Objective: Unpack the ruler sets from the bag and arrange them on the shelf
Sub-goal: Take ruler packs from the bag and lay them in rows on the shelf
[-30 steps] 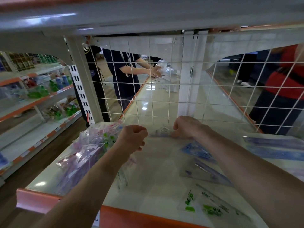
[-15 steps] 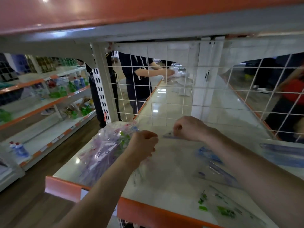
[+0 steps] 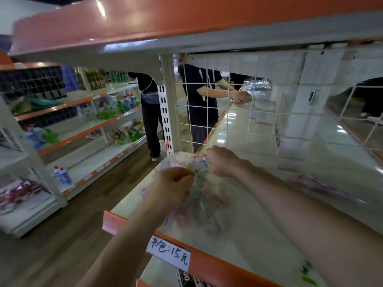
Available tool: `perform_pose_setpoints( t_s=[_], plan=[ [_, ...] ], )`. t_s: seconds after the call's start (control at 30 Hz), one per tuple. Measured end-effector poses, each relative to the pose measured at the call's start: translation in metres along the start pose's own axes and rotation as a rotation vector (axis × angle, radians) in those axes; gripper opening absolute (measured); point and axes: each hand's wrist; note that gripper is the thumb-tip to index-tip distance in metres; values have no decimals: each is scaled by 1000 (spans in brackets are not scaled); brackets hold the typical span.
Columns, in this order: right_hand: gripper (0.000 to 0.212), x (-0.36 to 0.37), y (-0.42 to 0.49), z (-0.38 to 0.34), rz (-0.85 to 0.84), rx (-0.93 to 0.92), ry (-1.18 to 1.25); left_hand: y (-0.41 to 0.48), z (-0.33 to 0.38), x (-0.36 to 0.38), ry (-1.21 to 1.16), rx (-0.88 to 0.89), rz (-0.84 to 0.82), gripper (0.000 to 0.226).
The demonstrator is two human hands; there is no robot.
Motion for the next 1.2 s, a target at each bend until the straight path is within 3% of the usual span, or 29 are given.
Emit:
perform_pose_setpoints(
  t_s=[0.23, 0.4, 0.53, 0.67, 0.97, 1.1, 1.2],
  plan=[
    [41, 14, 35, -15, -8, -93, -115, 2, -18, -25, -39, -5, 60, 16],
    [8, 16, 48, -13, -48, -60, -199, 4, -28, -34, -66, -13, 65, 17],
    [26, 7, 46, -7, -35, -53, -255, 7, -30, -36, -104, -42, 66, 15],
    [32, -5, 36, 9, -5, -7, -217, 9, -29, -34, -113, -50, 71, 15],
    [25, -19, -2, 42, 11, 120, 0, 10, -22, -30, -123, -76, 103, 16],
    [26, -25, -33, 16, -69, -45, 287, 9, -15, -22, -181, -68, 80, 13],
    [13, -27, -55, -13, -211, -168, 502, 6, -11, -13, -227, -82, 45, 13]
  ],
)
Point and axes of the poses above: each hand's wrist, its own y-axis towards the middle knuckle, its own x-axis out of the palm, z = x × y, and after that the axes turned 7 degrees about -z, right-handed
